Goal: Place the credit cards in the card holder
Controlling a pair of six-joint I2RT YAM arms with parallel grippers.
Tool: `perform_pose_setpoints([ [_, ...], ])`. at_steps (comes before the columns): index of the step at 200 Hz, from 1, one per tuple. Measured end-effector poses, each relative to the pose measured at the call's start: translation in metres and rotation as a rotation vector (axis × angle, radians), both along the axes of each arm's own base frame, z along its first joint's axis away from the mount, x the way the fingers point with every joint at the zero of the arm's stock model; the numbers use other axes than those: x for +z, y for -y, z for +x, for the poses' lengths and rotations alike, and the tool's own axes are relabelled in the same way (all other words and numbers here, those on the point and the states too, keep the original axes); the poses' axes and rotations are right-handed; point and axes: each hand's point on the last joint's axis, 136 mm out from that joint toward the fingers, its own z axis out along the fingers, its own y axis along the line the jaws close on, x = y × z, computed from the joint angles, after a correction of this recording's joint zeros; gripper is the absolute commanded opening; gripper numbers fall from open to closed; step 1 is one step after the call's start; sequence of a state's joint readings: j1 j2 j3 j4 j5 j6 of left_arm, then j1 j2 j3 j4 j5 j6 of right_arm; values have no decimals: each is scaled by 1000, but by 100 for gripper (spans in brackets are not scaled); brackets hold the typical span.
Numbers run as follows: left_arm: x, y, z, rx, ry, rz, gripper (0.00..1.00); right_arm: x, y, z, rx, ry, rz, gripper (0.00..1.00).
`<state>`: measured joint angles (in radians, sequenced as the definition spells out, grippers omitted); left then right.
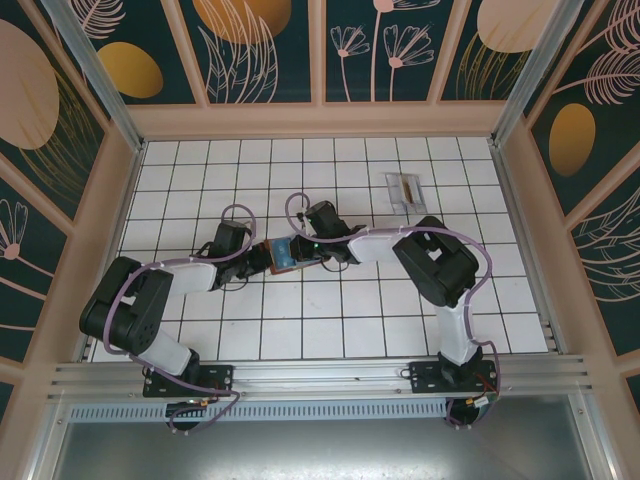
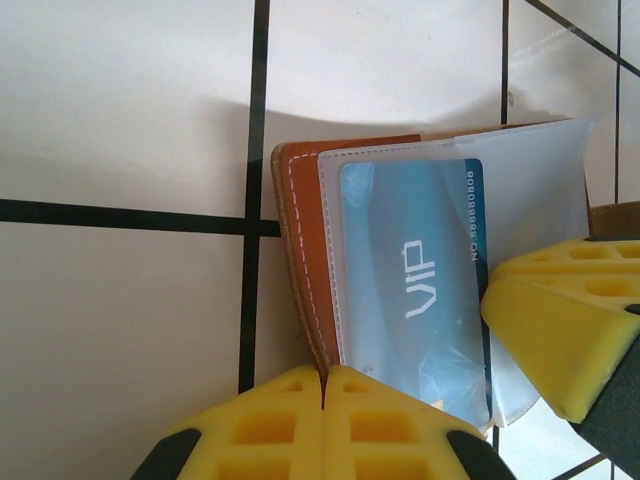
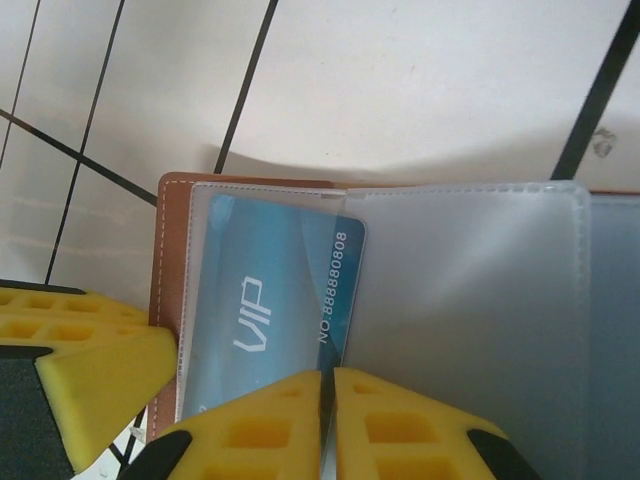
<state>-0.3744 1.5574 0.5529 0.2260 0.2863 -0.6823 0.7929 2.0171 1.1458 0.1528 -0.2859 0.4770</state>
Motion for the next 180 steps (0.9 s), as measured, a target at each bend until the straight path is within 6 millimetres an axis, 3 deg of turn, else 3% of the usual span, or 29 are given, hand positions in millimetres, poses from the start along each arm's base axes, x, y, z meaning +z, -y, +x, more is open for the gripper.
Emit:
perform_pose_setpoints([
  [45,0,-3,-3,10,-2,8,13,0,-6,-2,28,-3,13,8],
  [76,-1,-5,-4,15,-9,14,40,2,-10,-8,76,6,22,8],
  [121,2,-10,-5,36,-1,42,47,5,-11,-15,116,22,36,25],
  [149,6,-16,-4,62,6,67,51,24,4,-12,93,73,22,32],
  [180,7,-20,-4,77,7,86,50,64,22,8,27,187,22,37],
])
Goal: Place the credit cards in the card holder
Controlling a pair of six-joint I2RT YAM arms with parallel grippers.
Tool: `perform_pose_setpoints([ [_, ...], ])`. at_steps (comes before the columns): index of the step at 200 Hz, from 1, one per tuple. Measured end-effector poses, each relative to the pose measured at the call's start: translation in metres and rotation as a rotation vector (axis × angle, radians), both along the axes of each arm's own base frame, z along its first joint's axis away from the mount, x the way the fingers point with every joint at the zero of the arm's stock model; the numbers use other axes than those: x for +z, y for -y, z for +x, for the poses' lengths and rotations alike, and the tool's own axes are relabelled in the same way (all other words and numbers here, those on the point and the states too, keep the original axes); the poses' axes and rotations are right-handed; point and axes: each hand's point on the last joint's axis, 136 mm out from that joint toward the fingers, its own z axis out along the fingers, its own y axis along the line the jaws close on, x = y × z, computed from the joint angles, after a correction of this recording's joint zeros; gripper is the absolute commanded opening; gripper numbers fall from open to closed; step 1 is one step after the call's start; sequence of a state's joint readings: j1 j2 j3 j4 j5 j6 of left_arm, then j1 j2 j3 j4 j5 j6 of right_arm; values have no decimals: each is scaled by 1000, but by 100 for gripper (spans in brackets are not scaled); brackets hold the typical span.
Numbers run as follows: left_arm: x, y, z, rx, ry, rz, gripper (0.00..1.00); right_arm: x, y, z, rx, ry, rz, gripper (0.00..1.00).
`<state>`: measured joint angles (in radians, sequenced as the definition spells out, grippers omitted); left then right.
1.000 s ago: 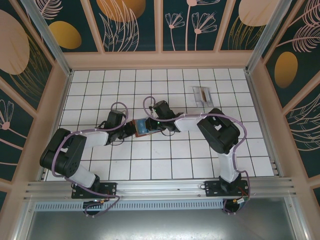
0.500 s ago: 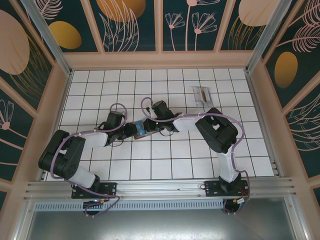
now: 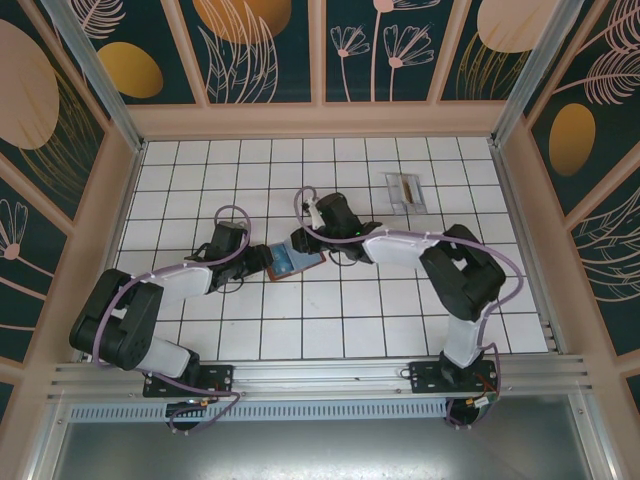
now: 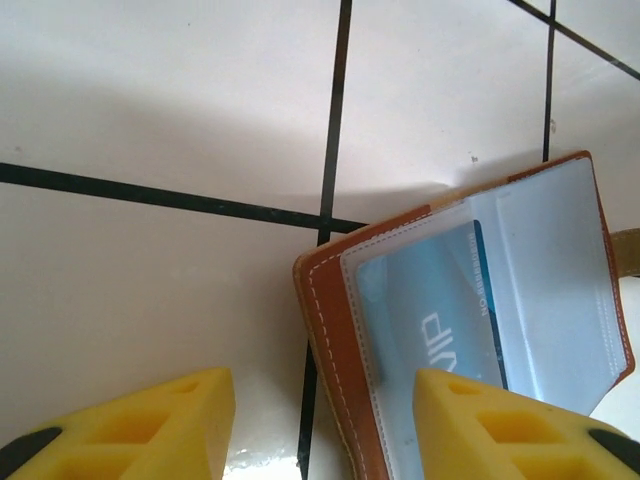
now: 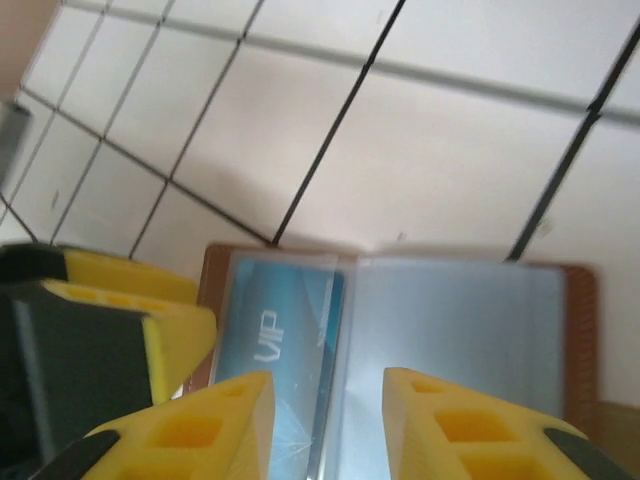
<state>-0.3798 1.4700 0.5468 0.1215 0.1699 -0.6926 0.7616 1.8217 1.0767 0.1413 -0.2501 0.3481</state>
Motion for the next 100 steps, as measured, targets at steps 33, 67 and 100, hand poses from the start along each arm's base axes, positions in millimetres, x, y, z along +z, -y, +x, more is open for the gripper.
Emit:
perform_pose_setpoints([
  [33,1,0,0,-6,2,3,41,11,23,20,-71,43,-30,41],
  [67,5,1,1,-12,16,1,25,-8,24,6,-23,-22,-90,47],
  [100,2,3,0,-23,8,-2,15,-26,19,-10,18,-69,-132,50],
])
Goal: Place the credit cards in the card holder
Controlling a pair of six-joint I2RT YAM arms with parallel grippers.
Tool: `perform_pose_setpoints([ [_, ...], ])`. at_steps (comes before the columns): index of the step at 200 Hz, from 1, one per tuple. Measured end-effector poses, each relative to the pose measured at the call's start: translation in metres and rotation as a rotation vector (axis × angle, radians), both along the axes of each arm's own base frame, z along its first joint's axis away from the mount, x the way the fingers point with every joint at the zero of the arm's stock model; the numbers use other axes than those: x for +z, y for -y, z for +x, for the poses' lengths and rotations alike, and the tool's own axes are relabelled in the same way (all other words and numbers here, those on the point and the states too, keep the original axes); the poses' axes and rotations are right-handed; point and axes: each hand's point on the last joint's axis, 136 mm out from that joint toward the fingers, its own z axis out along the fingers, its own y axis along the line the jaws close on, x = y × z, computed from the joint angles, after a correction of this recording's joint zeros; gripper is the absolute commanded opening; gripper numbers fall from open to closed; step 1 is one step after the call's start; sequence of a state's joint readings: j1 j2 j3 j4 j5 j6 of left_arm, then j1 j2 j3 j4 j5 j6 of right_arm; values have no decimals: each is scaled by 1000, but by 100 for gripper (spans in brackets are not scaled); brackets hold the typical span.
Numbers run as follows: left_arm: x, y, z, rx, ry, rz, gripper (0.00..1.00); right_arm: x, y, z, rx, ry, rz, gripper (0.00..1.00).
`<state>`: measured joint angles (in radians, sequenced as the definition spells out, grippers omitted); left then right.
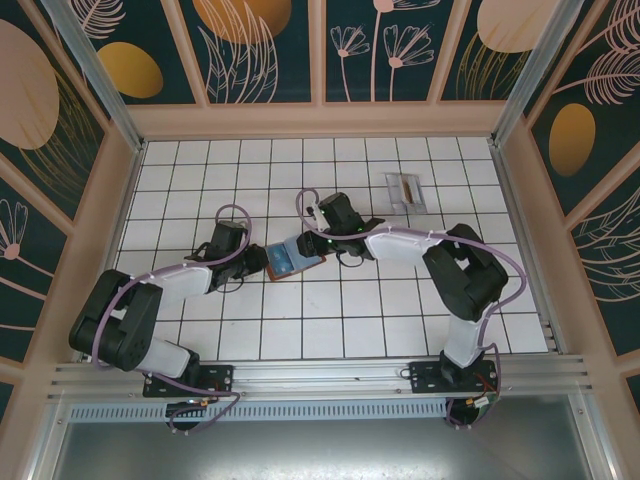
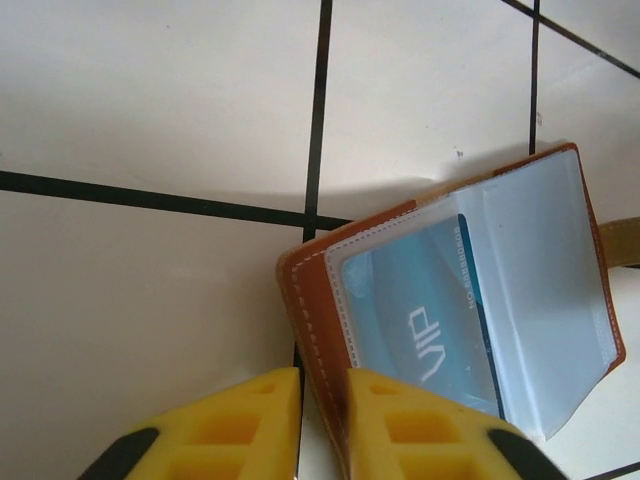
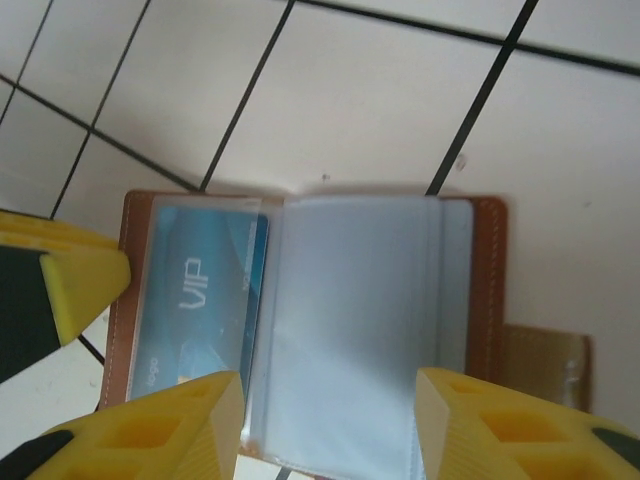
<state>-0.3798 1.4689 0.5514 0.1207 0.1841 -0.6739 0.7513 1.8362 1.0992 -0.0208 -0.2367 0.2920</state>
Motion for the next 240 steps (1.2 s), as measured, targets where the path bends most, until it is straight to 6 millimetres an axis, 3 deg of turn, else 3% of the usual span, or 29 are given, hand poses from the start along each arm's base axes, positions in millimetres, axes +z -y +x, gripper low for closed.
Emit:
perform_pose_setpoints([
  [47,-2,3,-1,-11,-7,-11,11,-36,4,-5,0,-65,-60,49],
  [93,-2,3,-1,-11,-8,-10,9,-33,3,-3,1,-63,-50,48],
  [160,-6,3,-1,-11,-20,-6,8,-32,-3,-11,27,-89,-23,31],
  [240,-9,2,-2,-11,-26,-4,8,-25,-7,-12,35,-76,-7,32],
])
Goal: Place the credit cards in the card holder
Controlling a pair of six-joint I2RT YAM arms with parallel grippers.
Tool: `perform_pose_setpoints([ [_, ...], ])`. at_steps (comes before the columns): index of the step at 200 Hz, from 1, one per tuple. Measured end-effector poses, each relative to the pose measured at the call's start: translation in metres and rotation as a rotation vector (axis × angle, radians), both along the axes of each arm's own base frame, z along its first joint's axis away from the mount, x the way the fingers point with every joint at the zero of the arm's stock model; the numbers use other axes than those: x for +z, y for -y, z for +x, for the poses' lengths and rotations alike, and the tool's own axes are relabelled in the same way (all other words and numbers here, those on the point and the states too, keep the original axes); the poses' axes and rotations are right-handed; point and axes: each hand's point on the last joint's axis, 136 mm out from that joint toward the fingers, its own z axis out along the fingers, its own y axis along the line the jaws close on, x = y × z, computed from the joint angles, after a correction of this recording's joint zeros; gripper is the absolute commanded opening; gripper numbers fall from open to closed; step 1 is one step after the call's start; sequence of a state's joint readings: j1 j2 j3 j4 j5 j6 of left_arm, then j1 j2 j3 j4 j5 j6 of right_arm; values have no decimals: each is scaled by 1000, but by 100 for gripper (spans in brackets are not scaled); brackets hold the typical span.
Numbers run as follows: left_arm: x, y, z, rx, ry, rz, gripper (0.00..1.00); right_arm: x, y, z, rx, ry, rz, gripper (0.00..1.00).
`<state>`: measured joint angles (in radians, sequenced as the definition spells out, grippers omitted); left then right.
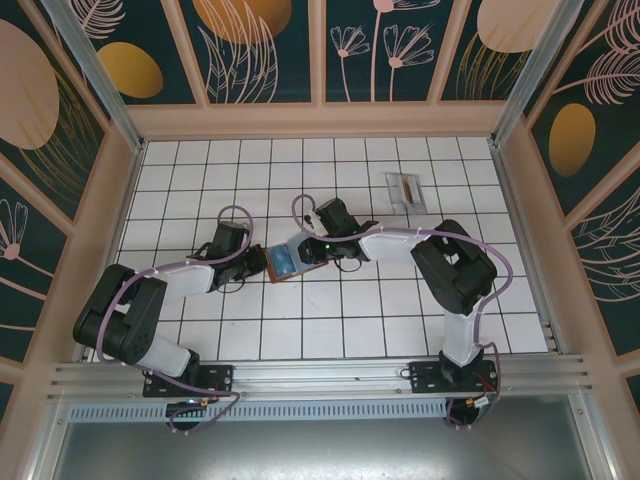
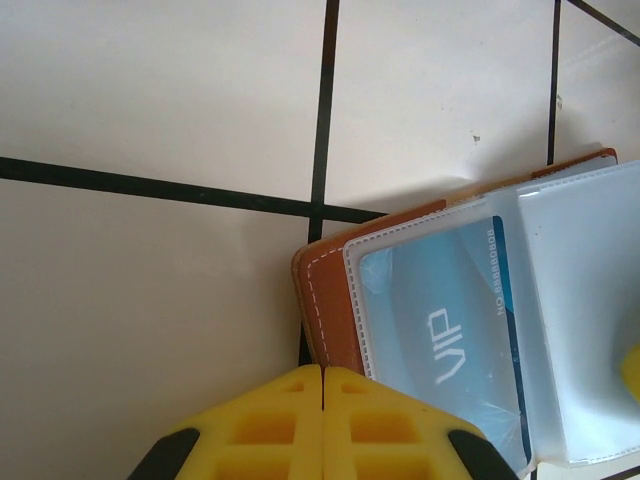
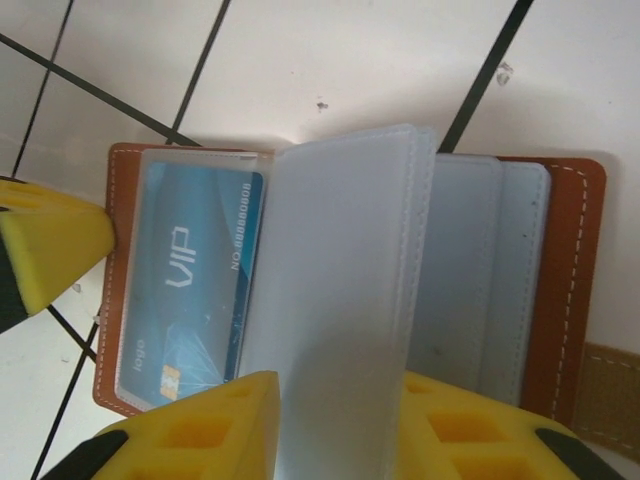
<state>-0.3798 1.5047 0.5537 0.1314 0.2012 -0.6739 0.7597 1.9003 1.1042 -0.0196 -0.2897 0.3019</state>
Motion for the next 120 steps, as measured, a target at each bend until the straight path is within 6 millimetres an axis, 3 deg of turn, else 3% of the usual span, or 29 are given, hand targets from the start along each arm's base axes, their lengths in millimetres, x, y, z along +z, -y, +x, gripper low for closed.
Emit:
perform_pose_setpoints([
  [26,-2,0,0,0,-5,2,8,2,-1,0,-1,4,5,40],
  [58,-1,0,0,0,-2,1,9,2,-1,1,2,7,6,40],
  [120,0,0,1,3,5,-4,16,28,-11,-1,14,64,84,26],
])
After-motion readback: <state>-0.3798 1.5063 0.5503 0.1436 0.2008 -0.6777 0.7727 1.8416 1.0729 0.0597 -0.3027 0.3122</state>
